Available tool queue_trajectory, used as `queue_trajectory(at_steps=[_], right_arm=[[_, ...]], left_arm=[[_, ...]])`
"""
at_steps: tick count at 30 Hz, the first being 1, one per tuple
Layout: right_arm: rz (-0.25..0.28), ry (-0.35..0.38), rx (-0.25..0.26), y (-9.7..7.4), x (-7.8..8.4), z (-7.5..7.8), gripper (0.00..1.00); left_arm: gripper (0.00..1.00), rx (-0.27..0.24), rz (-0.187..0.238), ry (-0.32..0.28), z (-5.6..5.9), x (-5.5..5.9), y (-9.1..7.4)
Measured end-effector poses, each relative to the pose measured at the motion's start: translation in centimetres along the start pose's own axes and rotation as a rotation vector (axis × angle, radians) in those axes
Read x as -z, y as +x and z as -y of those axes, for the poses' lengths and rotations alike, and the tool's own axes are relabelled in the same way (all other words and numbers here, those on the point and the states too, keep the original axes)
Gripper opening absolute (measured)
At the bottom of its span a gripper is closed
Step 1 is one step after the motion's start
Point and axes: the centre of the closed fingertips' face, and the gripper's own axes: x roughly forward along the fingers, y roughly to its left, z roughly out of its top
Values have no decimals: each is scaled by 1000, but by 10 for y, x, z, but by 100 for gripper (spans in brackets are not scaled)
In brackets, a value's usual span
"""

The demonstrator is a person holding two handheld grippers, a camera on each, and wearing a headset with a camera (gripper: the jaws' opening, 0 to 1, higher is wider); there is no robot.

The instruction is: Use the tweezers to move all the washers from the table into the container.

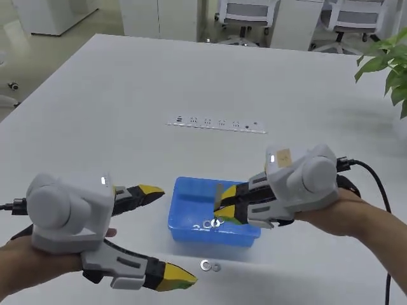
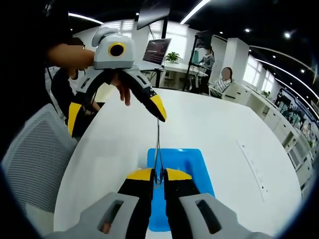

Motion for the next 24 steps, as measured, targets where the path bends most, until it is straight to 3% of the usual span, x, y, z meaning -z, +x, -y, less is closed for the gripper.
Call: queue_trajectory(at_steps=[15,24], right_arm=[[-21,19,-13,15,25,12,9],[-36,34,-31,23,39,15,9]], left_arm=[[94,1,0,21,-14,-10,18],[73,-4,-3,74,-26,-19,32]])
